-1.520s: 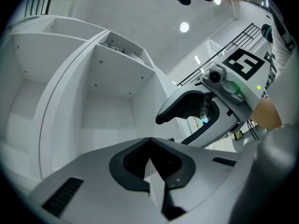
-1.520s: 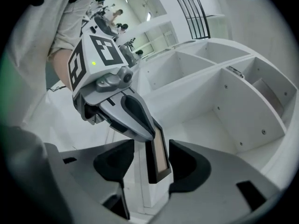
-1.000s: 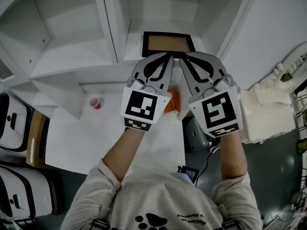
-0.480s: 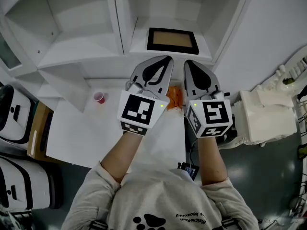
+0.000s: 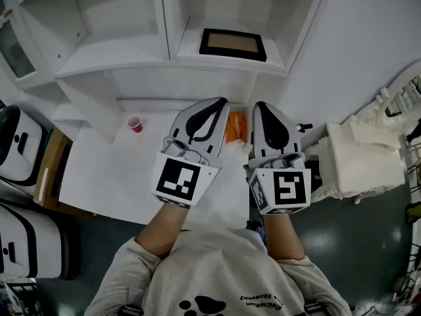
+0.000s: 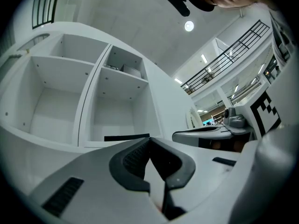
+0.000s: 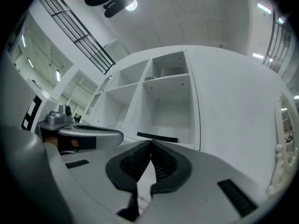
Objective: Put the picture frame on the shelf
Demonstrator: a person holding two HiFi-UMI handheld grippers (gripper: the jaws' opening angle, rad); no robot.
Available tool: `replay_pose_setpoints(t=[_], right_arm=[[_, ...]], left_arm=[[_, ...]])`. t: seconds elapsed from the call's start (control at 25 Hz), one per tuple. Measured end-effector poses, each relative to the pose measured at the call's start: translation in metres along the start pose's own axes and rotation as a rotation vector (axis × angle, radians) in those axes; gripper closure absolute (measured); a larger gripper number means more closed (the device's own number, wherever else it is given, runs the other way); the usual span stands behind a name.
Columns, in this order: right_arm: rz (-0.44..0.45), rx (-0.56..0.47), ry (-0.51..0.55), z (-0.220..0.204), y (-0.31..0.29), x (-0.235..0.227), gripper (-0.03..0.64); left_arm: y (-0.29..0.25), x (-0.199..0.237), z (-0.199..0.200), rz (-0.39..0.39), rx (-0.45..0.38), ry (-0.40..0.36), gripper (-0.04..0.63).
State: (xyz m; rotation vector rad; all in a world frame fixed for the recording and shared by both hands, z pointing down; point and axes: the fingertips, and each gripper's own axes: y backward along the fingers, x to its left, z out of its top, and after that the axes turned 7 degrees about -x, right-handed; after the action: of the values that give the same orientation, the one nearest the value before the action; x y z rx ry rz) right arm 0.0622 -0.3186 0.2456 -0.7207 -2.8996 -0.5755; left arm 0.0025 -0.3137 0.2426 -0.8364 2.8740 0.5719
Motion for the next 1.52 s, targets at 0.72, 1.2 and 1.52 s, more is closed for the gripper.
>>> replay_pose_setpoints(t=[0.72, 1.2, 1.52], right_arm=[[0.087, 0.088, -0.026, -0.048, 0.101, 0.062, 0.584], [0.134, 0.095, -0.059, -0.059, 0.103, 0.073, 0.584], [0.158, 0.101, -0.057, -0.065, 0.102, 0.073, 0.584]], left_arm=[[0.086, -0.063, -0.038, 0.047, 0.008, 0.078, 0.575], [0.101, -0.074, -0.063, 0.041, 0.104, 0.097, 0.575], [0.093, -0.074, -0.061, 0.03, 0.05, 0.114, 0.575]])
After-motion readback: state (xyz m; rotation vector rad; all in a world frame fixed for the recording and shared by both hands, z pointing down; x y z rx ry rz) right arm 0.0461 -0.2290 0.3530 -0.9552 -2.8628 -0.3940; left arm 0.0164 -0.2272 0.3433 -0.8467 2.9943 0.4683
